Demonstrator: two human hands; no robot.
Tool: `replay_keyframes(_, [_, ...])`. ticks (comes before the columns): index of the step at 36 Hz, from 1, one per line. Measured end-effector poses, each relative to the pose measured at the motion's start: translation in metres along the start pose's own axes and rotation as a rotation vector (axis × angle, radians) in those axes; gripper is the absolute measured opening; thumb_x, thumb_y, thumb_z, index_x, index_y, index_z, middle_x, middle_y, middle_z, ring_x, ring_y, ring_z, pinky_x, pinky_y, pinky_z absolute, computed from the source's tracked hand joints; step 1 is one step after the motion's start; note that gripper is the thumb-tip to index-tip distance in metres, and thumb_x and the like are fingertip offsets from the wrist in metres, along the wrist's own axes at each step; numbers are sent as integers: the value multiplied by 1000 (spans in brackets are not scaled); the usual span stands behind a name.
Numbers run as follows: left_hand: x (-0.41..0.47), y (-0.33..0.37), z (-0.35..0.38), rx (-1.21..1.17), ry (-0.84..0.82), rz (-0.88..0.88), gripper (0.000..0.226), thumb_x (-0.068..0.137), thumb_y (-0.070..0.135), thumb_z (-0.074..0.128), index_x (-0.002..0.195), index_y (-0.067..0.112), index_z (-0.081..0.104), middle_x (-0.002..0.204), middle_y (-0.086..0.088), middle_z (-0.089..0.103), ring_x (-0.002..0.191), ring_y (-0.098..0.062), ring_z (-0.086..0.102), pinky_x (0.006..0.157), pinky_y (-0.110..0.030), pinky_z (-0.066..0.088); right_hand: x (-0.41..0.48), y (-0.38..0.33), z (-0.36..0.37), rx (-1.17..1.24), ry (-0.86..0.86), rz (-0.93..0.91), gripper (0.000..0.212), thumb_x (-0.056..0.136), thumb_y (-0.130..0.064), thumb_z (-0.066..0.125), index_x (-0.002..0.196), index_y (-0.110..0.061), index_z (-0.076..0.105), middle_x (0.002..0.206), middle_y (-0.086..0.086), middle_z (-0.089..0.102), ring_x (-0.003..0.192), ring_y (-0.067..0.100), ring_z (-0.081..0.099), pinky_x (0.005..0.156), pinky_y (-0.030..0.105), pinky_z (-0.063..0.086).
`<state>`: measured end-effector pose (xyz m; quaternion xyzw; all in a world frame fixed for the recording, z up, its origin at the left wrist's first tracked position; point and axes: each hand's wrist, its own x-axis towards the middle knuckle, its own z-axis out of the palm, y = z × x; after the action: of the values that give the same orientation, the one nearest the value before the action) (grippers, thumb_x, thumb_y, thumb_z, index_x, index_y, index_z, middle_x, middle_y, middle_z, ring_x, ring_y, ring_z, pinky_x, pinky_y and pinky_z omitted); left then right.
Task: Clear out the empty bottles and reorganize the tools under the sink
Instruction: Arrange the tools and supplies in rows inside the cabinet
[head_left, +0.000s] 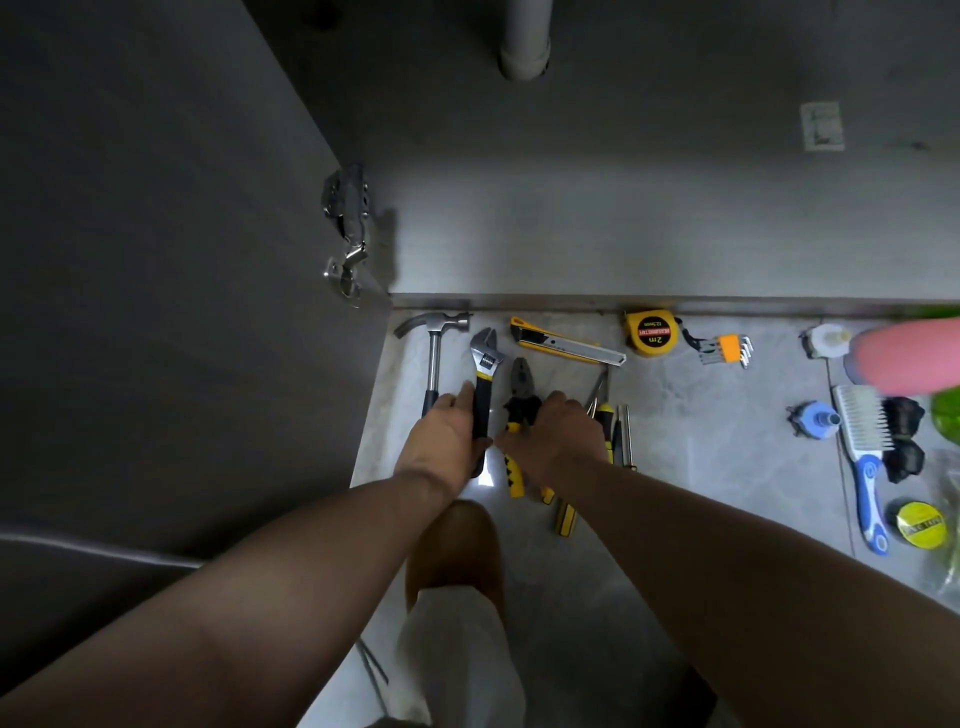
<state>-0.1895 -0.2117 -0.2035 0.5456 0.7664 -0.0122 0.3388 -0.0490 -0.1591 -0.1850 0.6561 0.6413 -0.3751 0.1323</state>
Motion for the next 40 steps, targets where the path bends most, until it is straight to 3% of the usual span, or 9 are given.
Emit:
replay_keyframes(5, [-2,1,0,-53,18,-7,63,92,26,71,143,18,36,127,-14,57,112,-35,61,93,-43,54,7,7,-10,35,-30,-62,40,92,-30,64,121,-9,46,120,16,60,108,35,63,87,43,56])
replay_keyframes(10, [-2,0,3,-79,34,-2,60,91,26,71,140,19,37,122,-13,60,108,-33,63,88,-40,53,13,11,-32,-19,258,-231,52,89,-16,65,134,-14,40,141,13,34,104,36,63,80,43,59])
replay_keyframes(14, [-1,0,5,-88,44,-5,59,91,27,72,137,20,37,118,-13,62,105,-32,64,83,-37,52,31,21,-51,-151,111,-357,70,86,-10,65,147,-27,37,155,3,18,131,33,44,93,46,56])
replay_keyframes(17, [-1,0,5,-107,41,-3,58,90,27,72,135,20,37,119,-12,62,107,-32,64,83,-36,51,39,34,-57,-200,23,-343,68,88,-10,61,150,-26,38,153,5,24,131,32,41,99,45,52])
replay_keyframes(21, [-1,1,6,-115,42,-4,52,91,27,70,133,18,40,121,-12,60,109,-32,62,88,-42,54,36,55,-59,-159,95,-301,64,89,-10,61,148,-22,40,149,8,30,130,32,43,100,45,50])
replay_keyframes(28, [-8,9,7,-104,120,80,43,99,33,54,136,18,38,125,-7,52,107,-28,60,75,-35,50,26,93,-67,-195,149,-177,76,81,-9,69,145,-25,30,134,10,38,115,33,48,84,44,53])
replay_keyframes(31, [-10,12,6,-11,172,179,49,98,38,54,140,23,34,124,-3,45,106,-25,57,70,-35,50,26,98,-69,-183,166,-113,66,83,-6,68,138,-18,33,124,12,45,105,32,54,81,43,55])
replay_keyframes(36, [-13,16,12,81,-6,316,77,93,38,62,155,35,18,134,-2,37,116,-25,54,84,-43,57,29,101,-72,-246,138,-36,51,84,-13,75,127,-10,48,117,12,54,101,31,61,79,40,56])
replay_keyframes(40, [-14,23,18,87,-38,313,80,93,28,65,157,34,18,133,-6,31,115,-27,52,89,-39,54,29,107,-75,-251,185,-32,36,87,-14,70,118,-7,52,113,14,54,98,34,60,72,37,46])
